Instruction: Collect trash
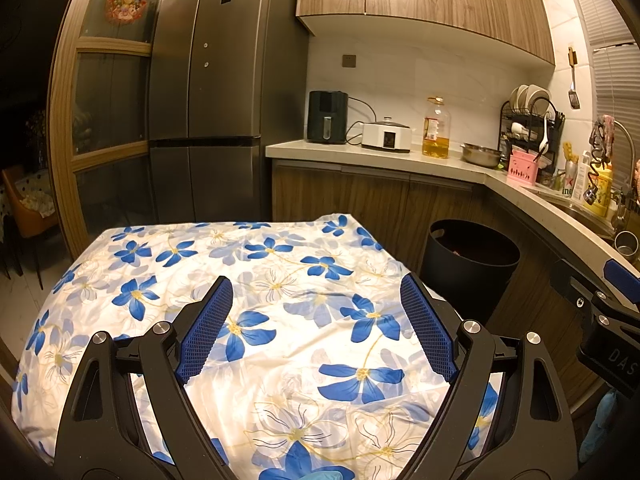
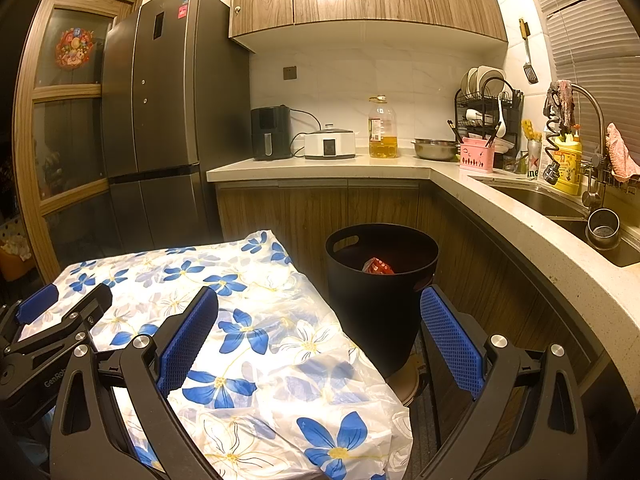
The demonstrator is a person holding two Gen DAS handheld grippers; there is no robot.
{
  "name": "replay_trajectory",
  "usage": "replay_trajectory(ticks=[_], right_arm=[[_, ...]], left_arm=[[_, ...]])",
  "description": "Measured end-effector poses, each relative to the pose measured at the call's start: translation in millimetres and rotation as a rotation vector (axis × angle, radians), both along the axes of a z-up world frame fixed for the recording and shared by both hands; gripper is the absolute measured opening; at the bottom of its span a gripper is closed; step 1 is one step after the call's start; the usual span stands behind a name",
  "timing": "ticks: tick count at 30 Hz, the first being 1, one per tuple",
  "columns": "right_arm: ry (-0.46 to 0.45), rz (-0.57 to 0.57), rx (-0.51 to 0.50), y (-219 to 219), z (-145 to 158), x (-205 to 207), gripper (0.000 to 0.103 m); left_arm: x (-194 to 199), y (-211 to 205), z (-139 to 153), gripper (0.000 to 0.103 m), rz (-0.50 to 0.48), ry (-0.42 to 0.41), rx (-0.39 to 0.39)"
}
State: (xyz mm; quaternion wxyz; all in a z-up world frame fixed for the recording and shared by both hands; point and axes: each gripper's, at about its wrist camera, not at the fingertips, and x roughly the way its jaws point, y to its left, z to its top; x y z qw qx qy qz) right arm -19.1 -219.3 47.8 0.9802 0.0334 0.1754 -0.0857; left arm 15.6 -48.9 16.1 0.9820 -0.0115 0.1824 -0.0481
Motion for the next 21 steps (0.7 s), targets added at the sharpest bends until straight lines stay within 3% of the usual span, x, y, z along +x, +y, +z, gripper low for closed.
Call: replay_trajectory(ticks=[10,21], right_arm=[[-0.003,-0.001,0.001,-0.1,0.3,-1.3,0.097],[-0.003,-0.006,-0.001,-0.1,0.6,0.6,0.097]], left_arm=[[0.1,-1.5,1.1,0.085,-0.003,0.001,0.003],[5.2,-2.2,2.8,0.092,-0.011,0.014,-0.016]])
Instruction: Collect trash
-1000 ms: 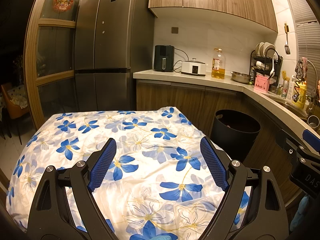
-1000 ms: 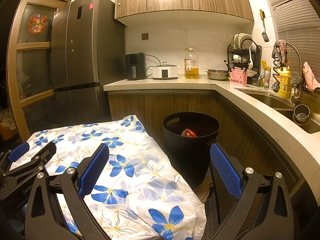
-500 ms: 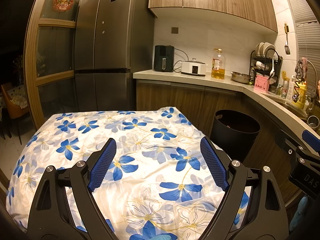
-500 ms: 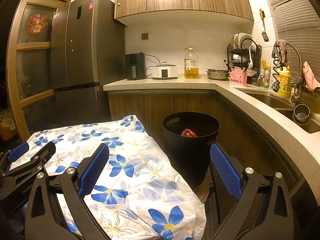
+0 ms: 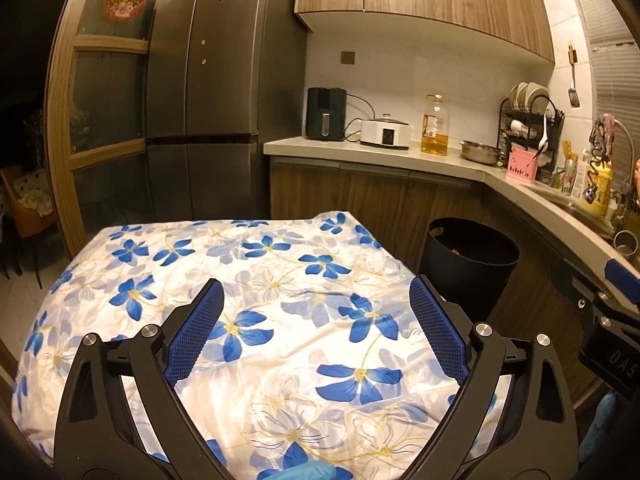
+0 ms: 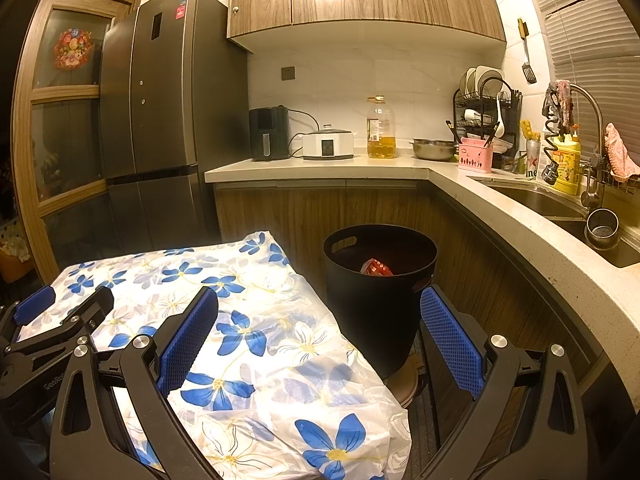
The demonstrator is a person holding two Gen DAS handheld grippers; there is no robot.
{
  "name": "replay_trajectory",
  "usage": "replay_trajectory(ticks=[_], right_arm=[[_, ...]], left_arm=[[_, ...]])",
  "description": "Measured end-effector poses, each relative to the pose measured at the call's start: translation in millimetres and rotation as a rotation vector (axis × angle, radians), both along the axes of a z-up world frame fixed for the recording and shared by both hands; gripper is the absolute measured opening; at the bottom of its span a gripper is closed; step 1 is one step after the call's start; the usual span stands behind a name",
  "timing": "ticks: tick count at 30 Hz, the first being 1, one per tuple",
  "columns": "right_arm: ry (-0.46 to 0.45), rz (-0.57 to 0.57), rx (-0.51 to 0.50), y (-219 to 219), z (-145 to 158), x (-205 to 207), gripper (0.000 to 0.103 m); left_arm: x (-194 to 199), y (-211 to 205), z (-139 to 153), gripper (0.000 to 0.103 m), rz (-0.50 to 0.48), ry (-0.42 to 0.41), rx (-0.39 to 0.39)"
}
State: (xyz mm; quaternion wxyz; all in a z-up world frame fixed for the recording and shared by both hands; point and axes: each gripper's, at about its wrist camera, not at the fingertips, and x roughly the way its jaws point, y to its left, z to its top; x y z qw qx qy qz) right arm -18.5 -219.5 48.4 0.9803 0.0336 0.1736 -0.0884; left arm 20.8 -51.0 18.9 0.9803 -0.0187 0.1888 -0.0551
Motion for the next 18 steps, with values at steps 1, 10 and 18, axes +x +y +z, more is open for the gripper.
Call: replay_trajectory(ticks=[1,10,18], right_arm=[[0.000,-0.001,-0.001,0.2,-0.2,0.4,0.097],[0.001,-0.004,0.005,-0.7,-0.7,2.4,0.097],[0.006,-0.005,0.012,-3.0,-1.0,2.9,0.097]], left_arm=[[0.3,1.4,0.0,0.092,-0.001,0.001,-0.016],[0.3,0.0,2.1,0.082,0.021,-0.020,0.021],[3.2,-2.2,1.7,0.097,0.041,-0.017,0.037]])
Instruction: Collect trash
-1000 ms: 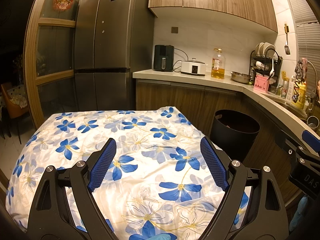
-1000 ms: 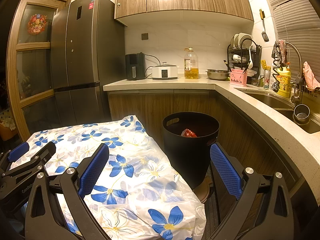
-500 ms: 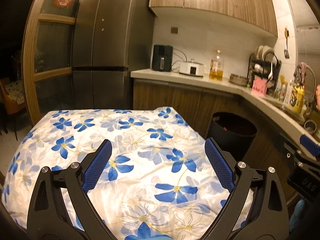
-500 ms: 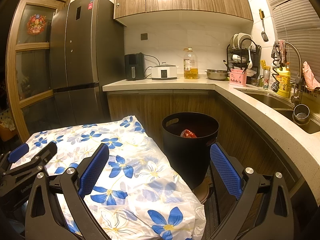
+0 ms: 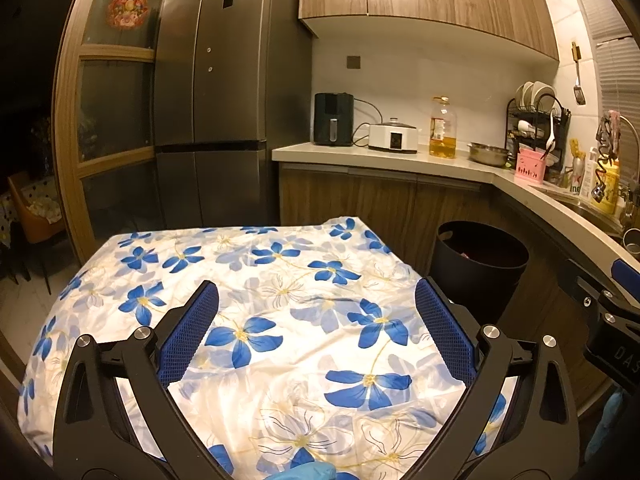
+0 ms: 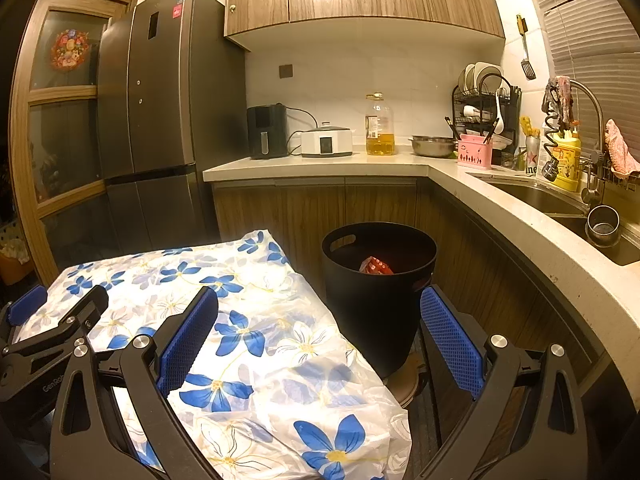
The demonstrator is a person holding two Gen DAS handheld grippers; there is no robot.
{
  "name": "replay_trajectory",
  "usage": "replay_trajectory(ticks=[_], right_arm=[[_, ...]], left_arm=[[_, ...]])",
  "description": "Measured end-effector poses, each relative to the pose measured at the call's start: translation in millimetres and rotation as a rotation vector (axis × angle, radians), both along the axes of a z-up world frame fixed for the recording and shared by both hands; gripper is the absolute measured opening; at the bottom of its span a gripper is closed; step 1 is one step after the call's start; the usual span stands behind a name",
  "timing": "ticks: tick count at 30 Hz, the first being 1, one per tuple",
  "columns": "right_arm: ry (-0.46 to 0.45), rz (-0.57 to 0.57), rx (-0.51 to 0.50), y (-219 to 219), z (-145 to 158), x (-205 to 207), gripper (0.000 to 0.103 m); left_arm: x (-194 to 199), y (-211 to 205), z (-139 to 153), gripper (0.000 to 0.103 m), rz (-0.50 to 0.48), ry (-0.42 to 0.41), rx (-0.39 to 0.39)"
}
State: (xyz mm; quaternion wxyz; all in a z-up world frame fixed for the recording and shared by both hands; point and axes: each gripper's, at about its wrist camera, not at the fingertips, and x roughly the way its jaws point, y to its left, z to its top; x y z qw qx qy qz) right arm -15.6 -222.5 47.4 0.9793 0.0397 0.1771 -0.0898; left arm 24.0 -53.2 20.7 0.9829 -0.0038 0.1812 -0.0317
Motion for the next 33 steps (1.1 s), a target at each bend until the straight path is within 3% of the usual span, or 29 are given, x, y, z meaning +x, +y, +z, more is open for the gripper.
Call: replay_trajectory(ticks=[33], right_arm=[[0.003,0.004,-0.001,0.1,0.8,-0.2,0.097]], left_arm=[[1.8,-0.7,-4.2,0.097,-0.006,0.018,0.002]])
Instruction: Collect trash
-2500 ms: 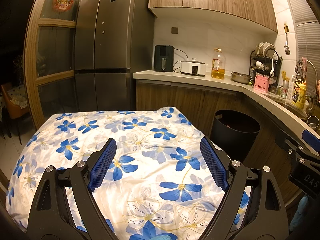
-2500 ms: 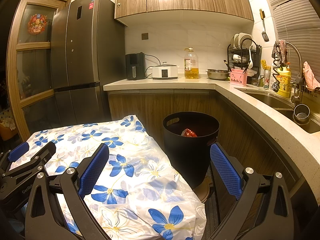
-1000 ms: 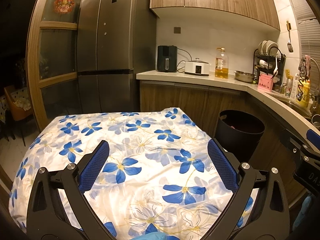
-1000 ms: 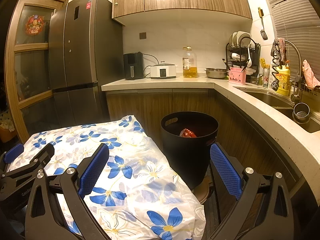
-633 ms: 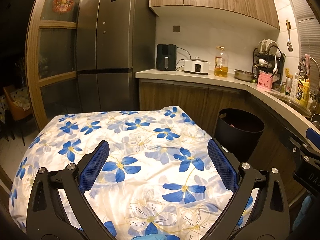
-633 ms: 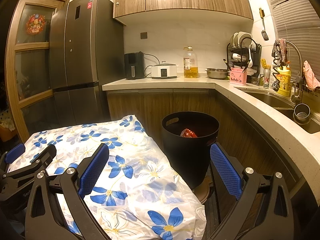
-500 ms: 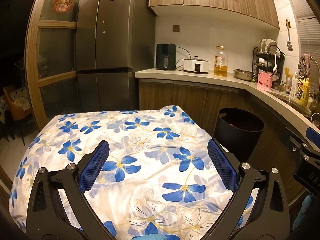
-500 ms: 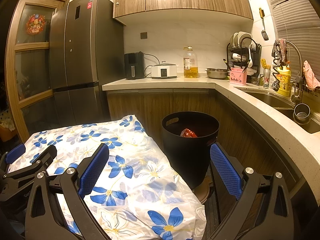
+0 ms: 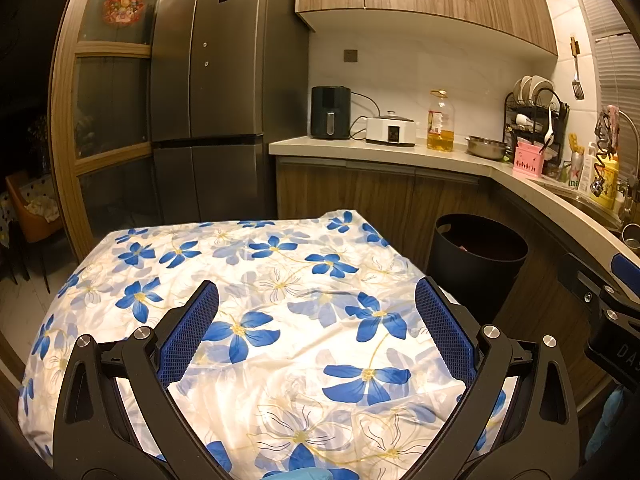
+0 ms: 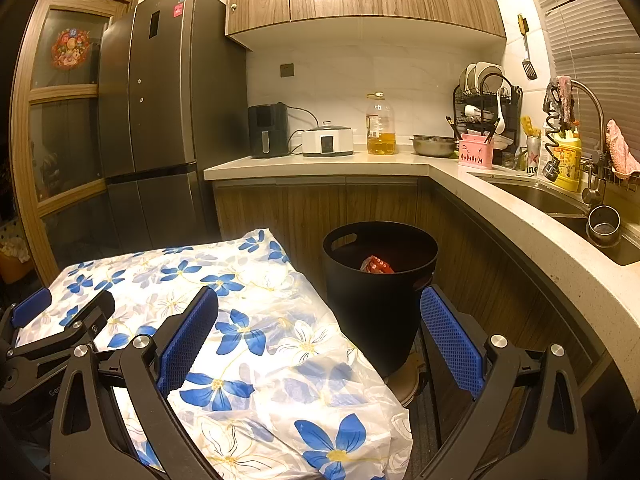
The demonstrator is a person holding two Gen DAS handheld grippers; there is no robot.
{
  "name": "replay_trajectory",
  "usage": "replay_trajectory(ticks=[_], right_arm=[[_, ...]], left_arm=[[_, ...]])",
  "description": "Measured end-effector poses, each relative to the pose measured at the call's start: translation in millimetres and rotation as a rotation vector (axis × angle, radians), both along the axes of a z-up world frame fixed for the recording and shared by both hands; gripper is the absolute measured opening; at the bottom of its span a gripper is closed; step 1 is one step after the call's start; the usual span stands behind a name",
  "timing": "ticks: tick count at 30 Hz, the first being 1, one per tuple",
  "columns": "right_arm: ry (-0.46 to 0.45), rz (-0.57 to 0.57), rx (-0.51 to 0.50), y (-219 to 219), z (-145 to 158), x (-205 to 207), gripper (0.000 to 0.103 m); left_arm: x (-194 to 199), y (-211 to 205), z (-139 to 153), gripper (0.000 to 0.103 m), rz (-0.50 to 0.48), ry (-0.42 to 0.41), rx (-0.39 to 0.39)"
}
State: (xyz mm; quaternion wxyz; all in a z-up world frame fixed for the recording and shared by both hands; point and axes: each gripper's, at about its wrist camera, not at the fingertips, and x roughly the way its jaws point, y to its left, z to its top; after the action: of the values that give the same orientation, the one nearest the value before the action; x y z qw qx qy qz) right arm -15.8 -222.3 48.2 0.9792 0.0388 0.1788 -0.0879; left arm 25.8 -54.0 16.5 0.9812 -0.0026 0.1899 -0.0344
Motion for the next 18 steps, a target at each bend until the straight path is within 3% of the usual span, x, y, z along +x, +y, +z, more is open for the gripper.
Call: replay_trajectory(ticks=[18], right_arm=[[0.001,0.000,0.000,-0.5,-1.1,-0.2,0.097]], left_arm=[[-0.4,-2.2,-1.2,0.097,-0.002,0.002,-0.001]])
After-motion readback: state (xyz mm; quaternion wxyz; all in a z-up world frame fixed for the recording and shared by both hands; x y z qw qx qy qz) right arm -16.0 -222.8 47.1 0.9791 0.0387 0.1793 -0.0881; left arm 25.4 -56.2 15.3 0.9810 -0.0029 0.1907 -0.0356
